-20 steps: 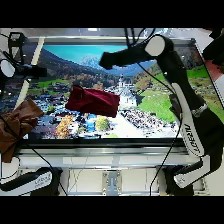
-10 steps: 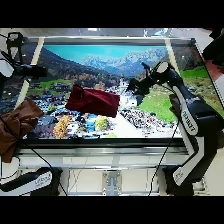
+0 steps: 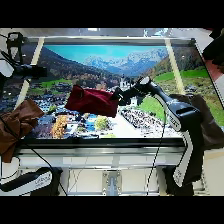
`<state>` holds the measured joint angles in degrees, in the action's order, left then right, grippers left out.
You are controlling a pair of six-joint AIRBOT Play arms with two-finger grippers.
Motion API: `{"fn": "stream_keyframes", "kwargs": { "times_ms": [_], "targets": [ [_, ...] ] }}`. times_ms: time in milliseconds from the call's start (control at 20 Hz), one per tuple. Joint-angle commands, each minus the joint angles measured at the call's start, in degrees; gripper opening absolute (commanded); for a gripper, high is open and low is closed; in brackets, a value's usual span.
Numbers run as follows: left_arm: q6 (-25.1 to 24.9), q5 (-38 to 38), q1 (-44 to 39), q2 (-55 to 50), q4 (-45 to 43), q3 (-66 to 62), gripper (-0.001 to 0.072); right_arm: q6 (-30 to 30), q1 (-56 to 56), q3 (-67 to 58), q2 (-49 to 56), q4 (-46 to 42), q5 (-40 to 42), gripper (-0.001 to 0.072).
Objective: Fold the shirts.
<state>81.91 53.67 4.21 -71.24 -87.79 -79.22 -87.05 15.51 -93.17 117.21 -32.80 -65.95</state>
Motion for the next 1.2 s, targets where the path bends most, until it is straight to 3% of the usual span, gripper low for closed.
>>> {"fn": "stream_keyframes", "kwargs": {
  "times_ms": [0, 50, 100, 200, 350, 550, 750, 900, 1000, 1150],
  "targets": [
    [-0.02, 0.09, 0.07, 0.04, 0.00, 0.00, 0.0012, 0.13, 3.48, 0.04, 0.46, 4.68, 2.78, 0.0290],
    [-0.04, 0.28, 0.07, 0.04, 0.00, 0.00, 0.0012, 0.15, 4.04, -0.22, 0.44, 5.53, 2.62, 0.0047],
    [-0.04, 0.66, 0.07, 0.04, -0.02, 0.00, 0.0012, 0.70, 4.24, -0.96, 0.37, 6.78, 2.01, 0.0016],
    [-0.04, 1.09, 0.07, 0.07, -0.04, 0.00, 0.0013, 3.65, 3.63, -4.85, -0.35, 8.48, 0.50, 0.0016],
    [-0.04, 1.07, 0.07, 0.07, -0.02, 0.00, 0.0012, 3.19, -1.36, -14.10, -3.76, 5.86, -0.52, 0.0016],
    [-0.02, 1.07, 0.07, 0.07, 0.00, 0.00, 0.0013, -6.82, -14.56, -25.62, -10.71, -6.93, -9.57, 0.0015],
    [-0.02, 1.07, 0.07, 0.07, 0.00, 0.00, 0.0013, -9.79, -27.67, -24.44, -22.43, -22.80, -14.60, 0.0015],
    [0.00, 1.07, 0.07, 0.07, 0.00, 0.00, 0.0012, -9.99, -36.54, -24.44, -30.01, -33.68, -24.96, 0.0014],
    [0.00, 1.07, 0.07, 0.07, 0.02, 0.00, 0.0012, -9.03, -41.72, -23.50, -35.08, -39.89, -32.59, 0.0014],
    [-0.02, 1.07, 0.07, 0.07, 1.53, 0.00, 0.0012, -5.31, -49.46, -12.76, -46.05, -46.12, -36.30, 0.0014]
  ]
}}
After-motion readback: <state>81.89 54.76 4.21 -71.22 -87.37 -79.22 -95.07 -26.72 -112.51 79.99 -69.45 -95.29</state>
